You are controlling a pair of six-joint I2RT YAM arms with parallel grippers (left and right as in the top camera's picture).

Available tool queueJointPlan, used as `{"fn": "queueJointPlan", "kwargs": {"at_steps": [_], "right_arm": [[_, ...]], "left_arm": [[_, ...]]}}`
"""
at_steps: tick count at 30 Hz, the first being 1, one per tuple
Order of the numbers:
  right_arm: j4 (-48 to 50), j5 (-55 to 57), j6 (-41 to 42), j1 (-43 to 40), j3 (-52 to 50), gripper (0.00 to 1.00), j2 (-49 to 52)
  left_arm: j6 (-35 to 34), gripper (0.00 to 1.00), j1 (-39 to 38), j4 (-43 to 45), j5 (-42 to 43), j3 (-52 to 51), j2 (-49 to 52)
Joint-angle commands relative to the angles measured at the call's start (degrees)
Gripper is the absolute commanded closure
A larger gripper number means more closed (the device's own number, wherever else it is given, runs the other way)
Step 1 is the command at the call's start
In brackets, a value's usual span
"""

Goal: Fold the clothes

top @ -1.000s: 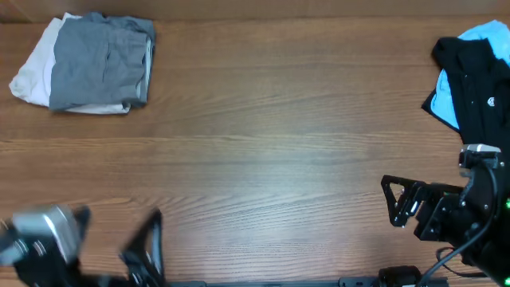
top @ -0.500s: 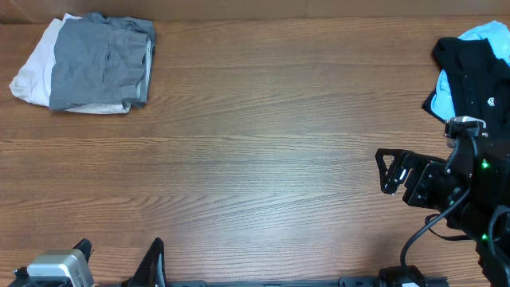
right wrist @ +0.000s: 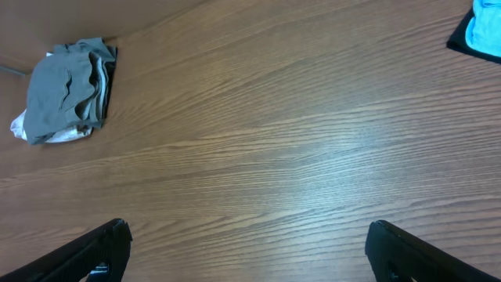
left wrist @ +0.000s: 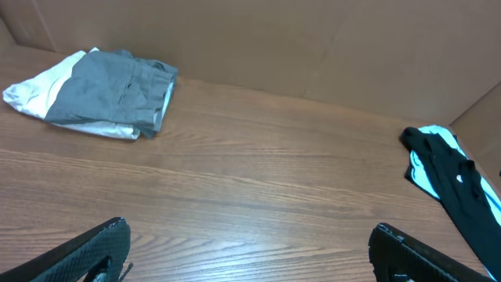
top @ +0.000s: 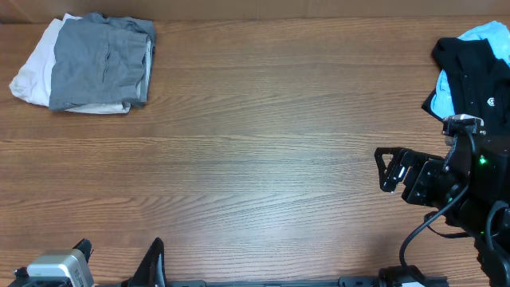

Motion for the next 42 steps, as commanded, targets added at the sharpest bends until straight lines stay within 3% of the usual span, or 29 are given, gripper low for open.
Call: {"fn": "queueJointPlan", "kwargs": {"at_steps": [1, 14, 18, 21, 31, 35, 42], "right_arm": [[0.2, 0.5, 0.0, 0.1, -0.3, 0.00, -0.1], [3.6, 4.0, -1.3, 0.1, -3.3, 0.00, -2.2], [13.7, 3.6, -3.2, 0.1, -15.3, 0.00, -9.0], [30.3, 3.5, -3.3, 0.1, -35.2, 0.00, -20.1], [72.5, 1.4, -3.5, 0.0, -77.4, 0.00, -42.3], [78.7, 1.4, -3.5, -2.1, -82.4, 0.00, -45.5], [77.7, 1.4, -4.4, -7.6, -85.2, 0.00, -51.1]], "left_arm": [[1.1, 0.00, -0.4, 0.1, -0.6, -0.2, 0.1], [1.1, 0.00, -0.4, 0.1, -0.6, -0.2, 0.1], [1.1, 0.00, -0.4, 0.1, -0.6, -0.2, 0.1], [1.1, 0.00, -0.4, 0.1, -0.6, -0.2, 0.1], [1.1, 0.00, -0.4, 0.1, -0.6, -0.2, 0.1], [1.1, 0.00, -0.4, 0.1, -0.6, -0.2, 0.1], [1.1, 0.00, -0.4, 0.1, -0.6, -0.2, 0.1]]}}
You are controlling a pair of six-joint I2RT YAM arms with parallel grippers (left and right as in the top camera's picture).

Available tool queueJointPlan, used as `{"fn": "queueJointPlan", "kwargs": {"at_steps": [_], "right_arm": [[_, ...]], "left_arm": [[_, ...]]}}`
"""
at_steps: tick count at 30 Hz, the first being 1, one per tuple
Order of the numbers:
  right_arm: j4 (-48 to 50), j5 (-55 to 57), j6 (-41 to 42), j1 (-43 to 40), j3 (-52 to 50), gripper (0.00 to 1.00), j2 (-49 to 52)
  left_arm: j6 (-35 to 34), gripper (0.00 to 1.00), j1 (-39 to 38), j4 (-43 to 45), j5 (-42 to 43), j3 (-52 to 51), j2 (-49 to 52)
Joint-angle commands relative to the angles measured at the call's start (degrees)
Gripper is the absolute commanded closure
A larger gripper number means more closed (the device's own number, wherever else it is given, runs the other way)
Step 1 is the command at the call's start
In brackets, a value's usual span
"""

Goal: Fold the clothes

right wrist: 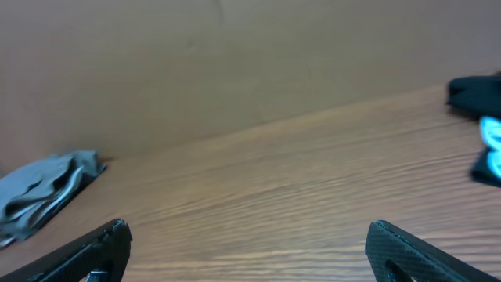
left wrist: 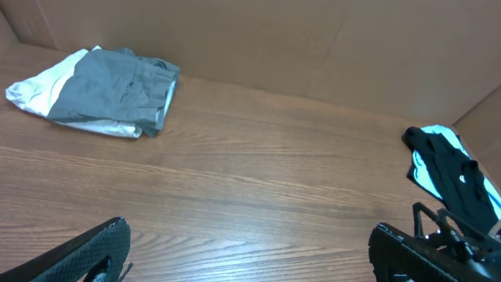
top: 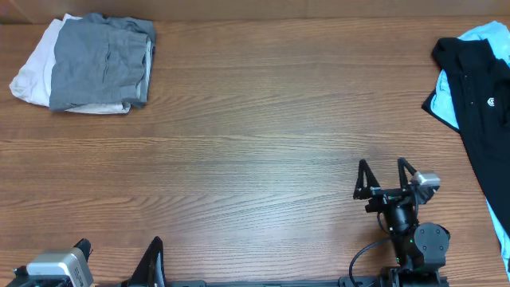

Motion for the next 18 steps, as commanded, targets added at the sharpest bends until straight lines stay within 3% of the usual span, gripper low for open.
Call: {"fn": "queueJointPlan", "kwargs": {"at_steps": [1, 9, 18], "right_arm": [[-1.2, -0.2, -1.6, -2.1, -1.0, 0.00, -3.9], [-1.2, -0.3, -7.5, -3.9, -1.0, 0.00, -4.3], [-1.2, -0.3, -7.5, -3.9, -1.0, 0.00, -4.2]], "left_arm": [[1.1, 0.00, -0.4, 0.1, -0.2, 0.1, 0.1], [1.1, 0.00, -0.4, 0.1, -0.2, 0.1, 0.1], [1.1, 0.00, -0.4, 0.1, -0.2, 0.1, 0.1]]}}
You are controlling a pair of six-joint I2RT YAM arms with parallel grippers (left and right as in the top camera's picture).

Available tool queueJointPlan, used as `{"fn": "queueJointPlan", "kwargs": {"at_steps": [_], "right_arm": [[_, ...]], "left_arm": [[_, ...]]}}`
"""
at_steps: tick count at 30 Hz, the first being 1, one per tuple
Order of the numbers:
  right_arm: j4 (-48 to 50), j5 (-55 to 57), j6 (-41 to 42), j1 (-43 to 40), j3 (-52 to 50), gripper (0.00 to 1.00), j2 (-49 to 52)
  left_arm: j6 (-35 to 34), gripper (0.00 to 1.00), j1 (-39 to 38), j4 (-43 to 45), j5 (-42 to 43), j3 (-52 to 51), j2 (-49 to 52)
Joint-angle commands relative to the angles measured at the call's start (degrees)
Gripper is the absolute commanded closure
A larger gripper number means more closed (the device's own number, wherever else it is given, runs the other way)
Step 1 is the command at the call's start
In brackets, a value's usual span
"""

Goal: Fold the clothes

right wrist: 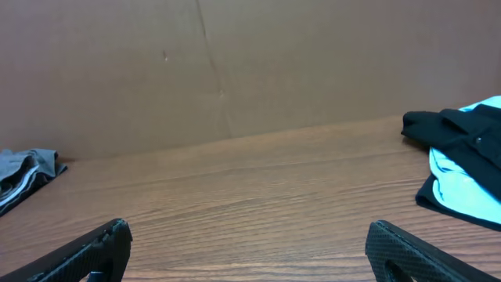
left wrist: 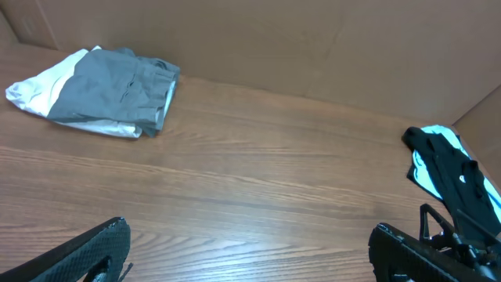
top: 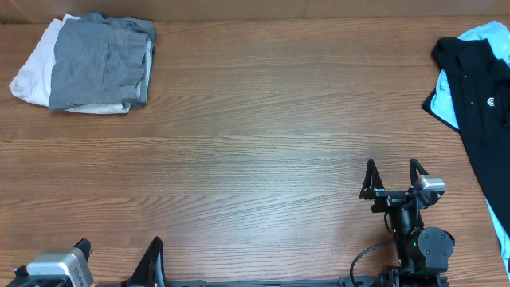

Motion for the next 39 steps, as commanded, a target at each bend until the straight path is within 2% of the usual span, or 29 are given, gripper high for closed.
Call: {"fn": "queueJointPlan", "kwargs": {"at_steps": [1, 21, 25, 28, 31, 33, 37, 39], "right_arm": [[0.1, -0.3, -0.6, -0.2, -0.6, 0.00, -0.7], [0.1, -0.3, -0.6, -0.2, -0.6, 0.00, -0.7], [0.1, -0.3, -0.6, -0.2, -0.6, 0.00, -0.7], [0.1, -0.3, -0.6, -0.2, -0.6, 0.00, -0.7], [0.1, -0.3, -0.6, -0.2, -0.6, 0.00, -0.7], [0.1, -0.3, -0.6, -0.2, -0.6, 0.00, -0.7], [0.1, -0.3, -0.6, -0.2, -0.6, 0.00, -0.7], [0.1, -0.3, -0.6, -0.2, -0.6, 0.00, -0.7]], "left_arm": [[1.1, 0.00, -0.4, 0.1, -0.2, 0.1, 0.1], [1.1, 0.00, -0.4, 0.7, -1.9, 0.1, 0.1], [2.0, 0.00, -2.4, 5.7, 6.1, -1.6, 0.1], [2.2, 0.00, -6.9, 13.9, 6.2, -8.1, -1.7], [0.2, 0.00, -10.3, 23.8, 3.1, -18.7, -6.2], [-0.3, 0.00, -13.5, 32.1, -0.7, -30.6, -11.5], [-2.8, 0.00, -16.5, 45.2, -5.4, -48.0, -18.8], [-6.0, 0.00, -17.5, 56.5, -8.8, -60.4, -23.8]]}}
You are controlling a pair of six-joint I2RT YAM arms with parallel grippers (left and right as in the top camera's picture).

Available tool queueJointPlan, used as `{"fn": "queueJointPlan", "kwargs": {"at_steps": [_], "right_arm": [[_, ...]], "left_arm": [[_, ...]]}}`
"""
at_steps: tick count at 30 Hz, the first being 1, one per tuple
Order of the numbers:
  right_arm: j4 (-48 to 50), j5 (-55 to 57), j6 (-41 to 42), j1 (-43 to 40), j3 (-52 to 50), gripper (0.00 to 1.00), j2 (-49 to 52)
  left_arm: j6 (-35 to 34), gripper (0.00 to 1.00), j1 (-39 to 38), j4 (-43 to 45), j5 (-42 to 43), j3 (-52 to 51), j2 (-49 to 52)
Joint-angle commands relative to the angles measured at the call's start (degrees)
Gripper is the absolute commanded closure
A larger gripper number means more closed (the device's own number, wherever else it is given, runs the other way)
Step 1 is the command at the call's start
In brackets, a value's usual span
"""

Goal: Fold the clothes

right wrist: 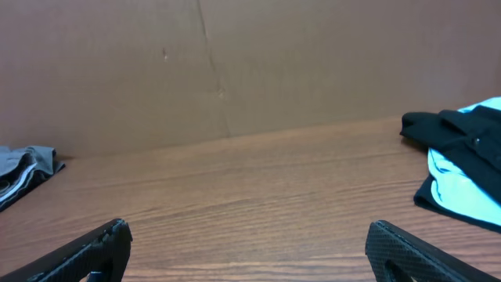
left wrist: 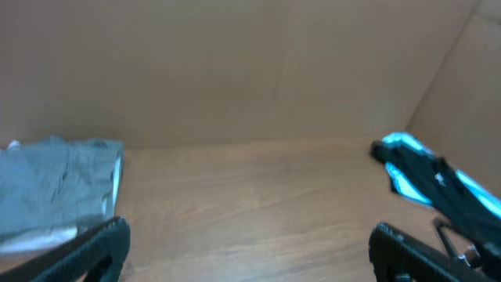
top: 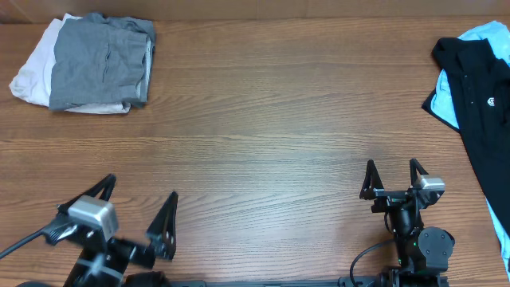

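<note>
A folded grey garment [top: 100, 62] lies on a white one [top: 32, 70] at the table's far left corner. A black garment [top: 478, 88] sprawls unfolded over a light blue one [top: 482, 33] at the far right edge. My left gripper [top: 135, 215] stands open near the front left, over bare wood. Open as well, my right gripper [top: 392, 177] rests at the front right, well short of the black garment. The left wrist view, blurred, shows the grey pile [left wrist: 55, 180] and the black garment [left wrist: 427, 184]; the right wrist view shows the black garment [right wrist: 462, 145].
The wooden table [top: 255, 135] is closed in by brown cardboard walls [right wrist: 235, 63] at the back and sides. Both arm bases sit along the front edge.
My left gripper has come forward from the front edge onto the table and its view has tilted up toward the back wall. The right gripper has not moved.
My right gripper was open near the black garment at the right, the left parked at the front edge. Then the right stood at the front right, pointing toward the back wall. It stayed there, and now the left has come out over the table.
</note>
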Motion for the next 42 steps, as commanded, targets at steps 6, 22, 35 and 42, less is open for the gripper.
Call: {"fn": "queueJointPlan", "kwargs": {"at_steps": [6, 22, 35, 42], "right_arm": [[0.2, -0.3, -0.2, -0.2, -0.6, 0.00, -0.7], [0.2, -0.3, -0.2, -0.2, -0.6, 0.00, -0.7], [0.2, -0.3, -0.2, -0.2, -0.6, 0.00, -0.7], [0.2, -0.3, -0.2, -0.2, -0.6, 0.00, -0.7]], "left_arm": [[-14.6, 0.00, -2.3, 32.0, -16.3, -39.1, -15.5], [-19.0, 0.00, -5.4, 47.8, -25.8, -61.5, -23.0], [-10.8, 0.00, -6.6, 45.3, -23.1, -64.7, -23.0], [-8.7, 0.00, -6.4, 45.4, -23.4, -64.7, -23.0]]}}
